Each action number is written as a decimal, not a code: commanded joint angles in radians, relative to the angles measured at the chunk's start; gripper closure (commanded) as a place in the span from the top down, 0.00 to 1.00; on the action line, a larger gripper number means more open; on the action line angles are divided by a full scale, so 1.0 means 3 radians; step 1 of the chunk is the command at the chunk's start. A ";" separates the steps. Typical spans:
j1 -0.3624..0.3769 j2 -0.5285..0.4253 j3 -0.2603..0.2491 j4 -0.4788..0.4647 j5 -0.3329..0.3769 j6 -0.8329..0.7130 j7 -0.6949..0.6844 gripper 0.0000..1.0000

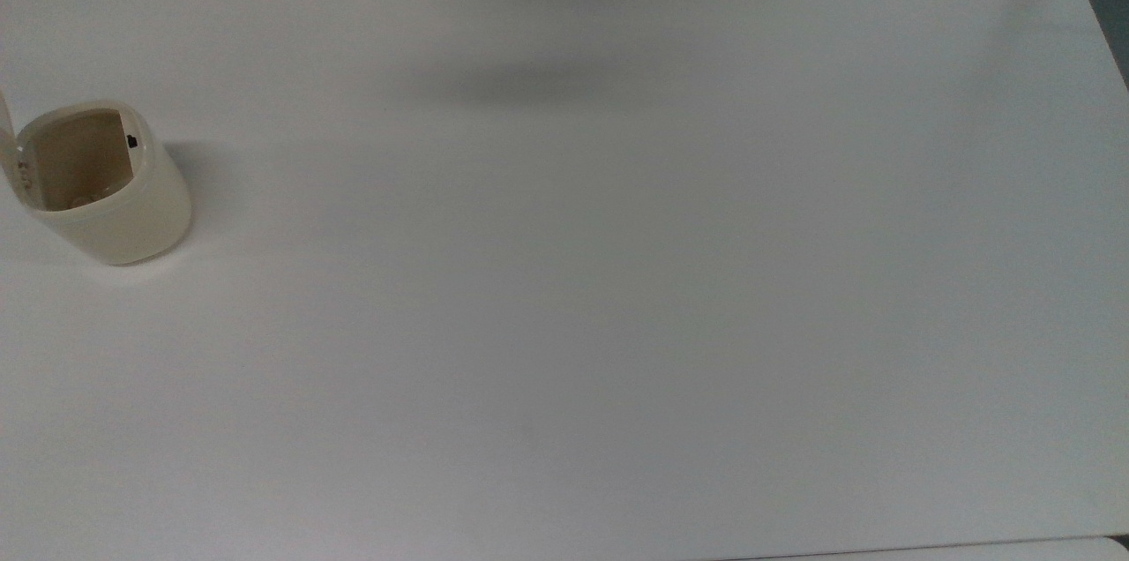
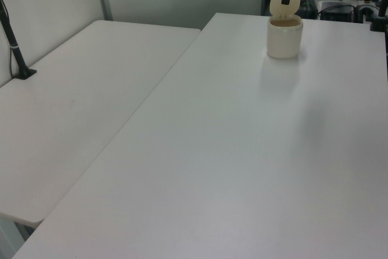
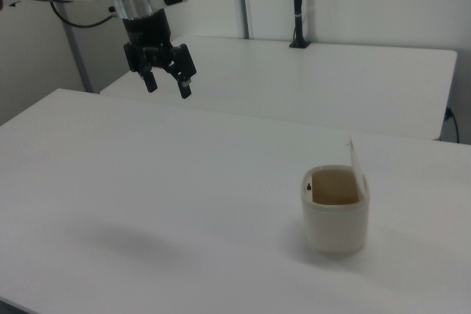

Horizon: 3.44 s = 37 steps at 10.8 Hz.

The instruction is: Close the trash bin

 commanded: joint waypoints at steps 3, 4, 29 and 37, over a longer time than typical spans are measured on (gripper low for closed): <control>-0.0098 -0.0073 -0.0010 -0.0002 0.0049 -0.0102 -0.0079 1.00; -0.0097 -0.0073 -0.0005 -0.0002 0.0049 -0.0102 -0.0079 1.00; -0.0014 0.0024 -0.0010 -0.0007 0.0080 0.0112 -0.0064 0.00; -0.0955 0.0377 -0.0015 0.0064 0.0054 0.1466 -0.0018 0.00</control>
